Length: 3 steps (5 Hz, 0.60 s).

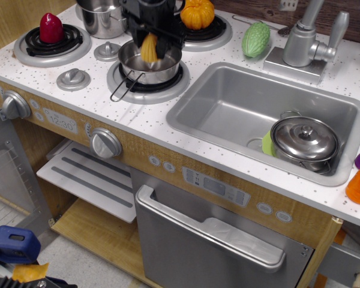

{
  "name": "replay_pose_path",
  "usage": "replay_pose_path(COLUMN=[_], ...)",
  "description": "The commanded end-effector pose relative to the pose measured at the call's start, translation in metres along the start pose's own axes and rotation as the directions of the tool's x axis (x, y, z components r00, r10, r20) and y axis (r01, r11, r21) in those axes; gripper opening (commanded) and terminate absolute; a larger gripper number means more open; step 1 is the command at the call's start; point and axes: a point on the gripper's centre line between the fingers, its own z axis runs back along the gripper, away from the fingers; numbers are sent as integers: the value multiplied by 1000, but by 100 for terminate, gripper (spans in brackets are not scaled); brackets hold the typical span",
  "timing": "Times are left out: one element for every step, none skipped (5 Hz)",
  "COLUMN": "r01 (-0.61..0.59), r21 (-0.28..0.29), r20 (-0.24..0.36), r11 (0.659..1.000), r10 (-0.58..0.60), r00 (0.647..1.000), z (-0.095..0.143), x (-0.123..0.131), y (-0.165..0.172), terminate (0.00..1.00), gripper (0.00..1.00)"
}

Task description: Put corn in pan which-is on stove

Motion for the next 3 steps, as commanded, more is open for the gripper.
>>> replay_pose_path(r01=[1,1,1], r21=[11,11,11], r20=[68,68,68], r11=[1000,1000,1000], r10=[-2,-2,-2], r00=[998,998,998], z=[13,13,13], x=[21,21,21], y=[12,12,12], terminate=[0,0,100], gripper=[100,100,100])
